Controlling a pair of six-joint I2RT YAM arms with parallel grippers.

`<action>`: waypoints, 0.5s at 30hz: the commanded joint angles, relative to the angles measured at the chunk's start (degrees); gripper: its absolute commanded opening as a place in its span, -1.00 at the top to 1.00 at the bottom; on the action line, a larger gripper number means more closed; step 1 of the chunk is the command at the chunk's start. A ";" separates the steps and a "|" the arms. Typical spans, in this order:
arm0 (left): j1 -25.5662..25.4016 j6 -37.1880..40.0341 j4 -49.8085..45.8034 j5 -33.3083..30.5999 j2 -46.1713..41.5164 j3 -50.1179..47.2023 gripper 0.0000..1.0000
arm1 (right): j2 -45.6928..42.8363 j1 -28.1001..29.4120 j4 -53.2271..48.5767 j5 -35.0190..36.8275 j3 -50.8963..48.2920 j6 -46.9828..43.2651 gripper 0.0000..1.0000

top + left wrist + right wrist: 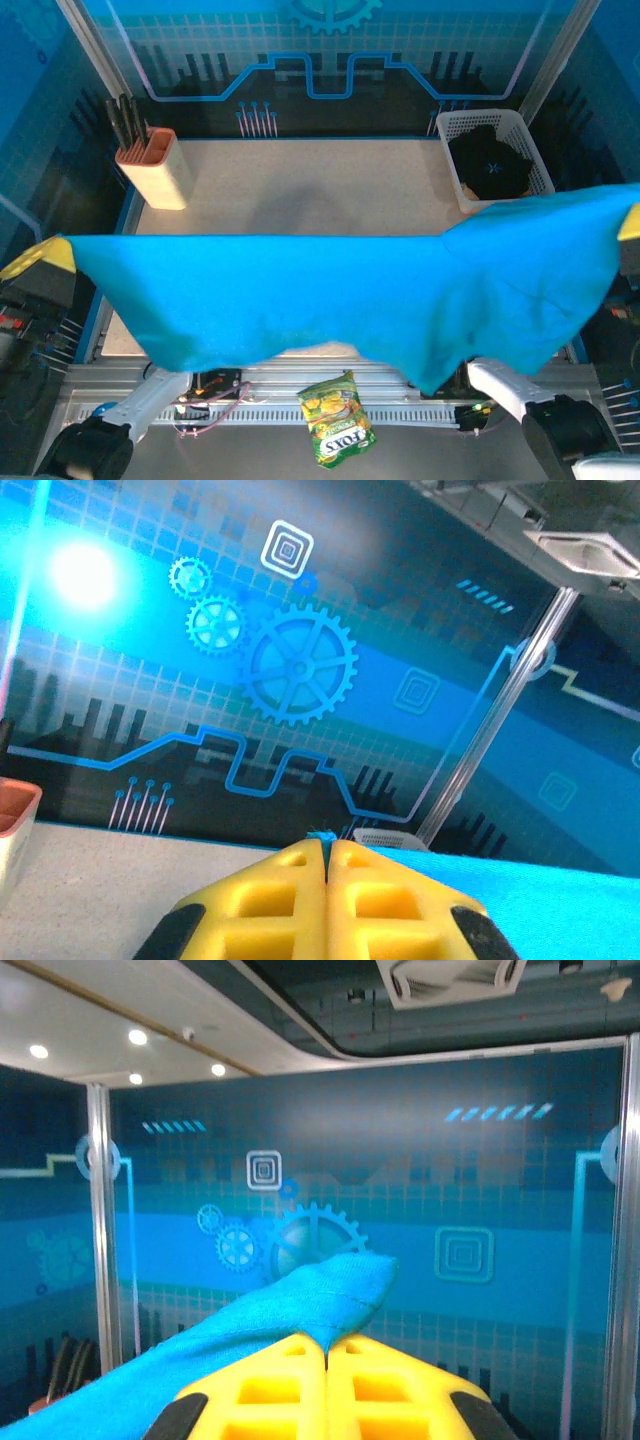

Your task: Fold and stack the t-shirts

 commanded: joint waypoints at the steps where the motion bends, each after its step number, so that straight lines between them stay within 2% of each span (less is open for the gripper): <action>1: -0.66 2.98 0.91 -4.50 2.85 -1.44 0.92 | 4.35 -0.49 2.52 3.65 -2.31 -1.89 1.00; 4: -0.75 4.62 4.34 -6.09 3.74 -6.44 0.91 | 6.02 -0.55 6.43 4.34 -7.87 -3.37 1.00; 9: -0.75 6.74 13.48 -9.86 4.80 -20.42 0.87 | 8.26 -0.59 16.42 4.92 -22.82 -5.74 1.00; 15: -0.59 8.47 25.78 -16.69 9.92 -38.25 0.84 | 16.21 -0.53 28.27 3.34 -38.78 -6.84 1.00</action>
